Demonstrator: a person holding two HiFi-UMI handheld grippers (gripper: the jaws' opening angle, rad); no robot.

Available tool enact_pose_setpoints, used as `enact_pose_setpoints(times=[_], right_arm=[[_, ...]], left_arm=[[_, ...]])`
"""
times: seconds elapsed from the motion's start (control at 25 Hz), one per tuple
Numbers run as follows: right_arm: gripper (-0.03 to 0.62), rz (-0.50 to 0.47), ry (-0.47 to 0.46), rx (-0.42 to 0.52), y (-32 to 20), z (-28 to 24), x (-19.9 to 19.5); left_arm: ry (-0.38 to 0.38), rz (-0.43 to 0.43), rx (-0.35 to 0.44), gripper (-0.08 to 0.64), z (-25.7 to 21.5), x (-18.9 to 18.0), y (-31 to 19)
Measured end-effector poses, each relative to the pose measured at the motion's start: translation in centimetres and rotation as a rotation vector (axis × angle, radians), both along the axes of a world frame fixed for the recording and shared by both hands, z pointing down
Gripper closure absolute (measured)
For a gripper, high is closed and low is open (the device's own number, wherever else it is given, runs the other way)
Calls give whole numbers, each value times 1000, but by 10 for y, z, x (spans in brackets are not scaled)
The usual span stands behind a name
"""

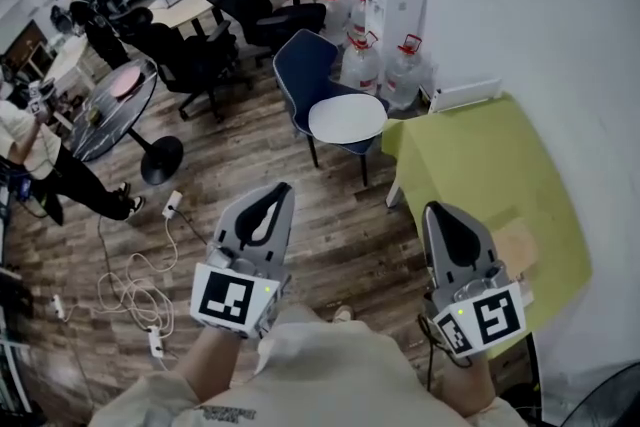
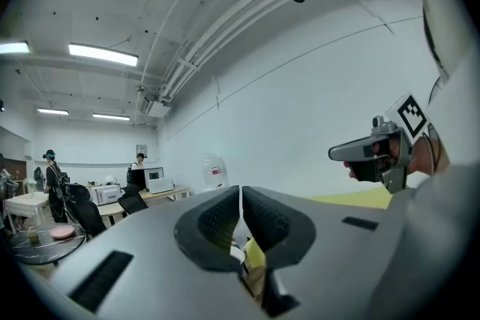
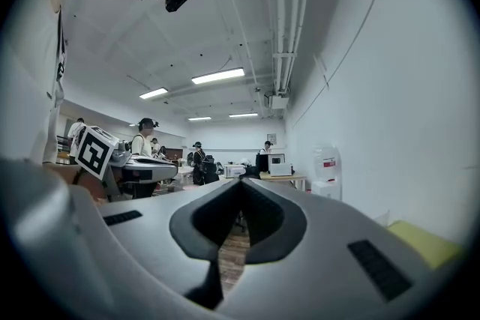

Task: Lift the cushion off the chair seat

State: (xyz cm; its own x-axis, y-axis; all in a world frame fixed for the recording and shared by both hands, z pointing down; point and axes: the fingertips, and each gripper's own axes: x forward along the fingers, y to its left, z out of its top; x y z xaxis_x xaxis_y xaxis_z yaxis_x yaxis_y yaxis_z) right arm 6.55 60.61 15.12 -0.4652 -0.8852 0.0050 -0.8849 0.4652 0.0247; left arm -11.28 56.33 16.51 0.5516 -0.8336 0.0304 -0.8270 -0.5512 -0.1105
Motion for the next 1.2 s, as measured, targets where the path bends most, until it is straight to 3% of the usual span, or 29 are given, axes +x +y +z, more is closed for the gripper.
enact_pose_setpoints(times=[0.2, 0.24, 0.32, 0.36, 0.8, 1.2], right_arm=[[568, -17, -88, 70, 9, -17, 5], [533, -16, -100, 78, 8, -19, 6], [332, -3, -106, 92, 5, -22, 7], [318, 9, -104, 96, 4, -22, 10], [311, 40, -60, 33, -41, 9, 14], [311, 57, -17, -25, -134, 34, 12]], left_arm=[[70, -48, 59, 521, -15, -11, 4], [81, -59, 63, 474, -16, -13, 4], [88, -77, 56, 340, -16, -16, 2], [88, -83, 56, 321, -16, -17, 2], [74, -88, 35, 296, 7, -20, -40], [35, -49, 7, 290, 40, -14, -135]])
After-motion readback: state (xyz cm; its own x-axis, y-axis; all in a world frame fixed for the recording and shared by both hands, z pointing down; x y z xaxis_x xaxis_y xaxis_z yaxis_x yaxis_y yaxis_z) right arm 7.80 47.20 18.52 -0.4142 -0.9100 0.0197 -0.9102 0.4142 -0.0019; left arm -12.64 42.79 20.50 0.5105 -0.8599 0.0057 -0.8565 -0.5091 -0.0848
